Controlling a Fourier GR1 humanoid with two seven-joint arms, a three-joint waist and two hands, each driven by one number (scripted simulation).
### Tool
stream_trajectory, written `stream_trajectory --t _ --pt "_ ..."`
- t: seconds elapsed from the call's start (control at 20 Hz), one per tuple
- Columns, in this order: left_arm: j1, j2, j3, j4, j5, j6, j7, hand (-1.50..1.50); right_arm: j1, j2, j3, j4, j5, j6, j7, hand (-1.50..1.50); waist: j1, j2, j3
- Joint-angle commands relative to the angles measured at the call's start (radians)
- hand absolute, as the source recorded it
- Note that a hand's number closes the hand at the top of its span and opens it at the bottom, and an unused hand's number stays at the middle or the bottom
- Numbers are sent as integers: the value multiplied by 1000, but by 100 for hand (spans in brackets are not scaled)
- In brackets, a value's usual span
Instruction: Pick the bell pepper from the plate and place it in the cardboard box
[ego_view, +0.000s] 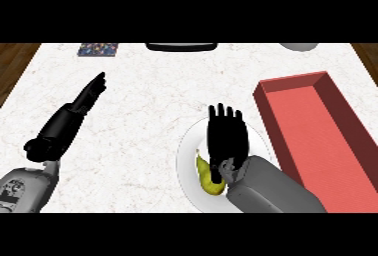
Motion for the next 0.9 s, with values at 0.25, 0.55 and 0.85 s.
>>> stream_trajectory --t 0.25,0.55,0.85 --pt "23 -7 35 -9 -17 -31 -18 0 70 58 -52 10 78 94 108 -150 -1 0 0" --pt "53 -32 30 -25 -42 -46 -18 0 72 113 -104 113 152 72 43 -150 3 1 1" --pt "46 -33 63 4 -56 -60 -49 0 145 87 -123 131 229 54 0 -150 -1 2 1"
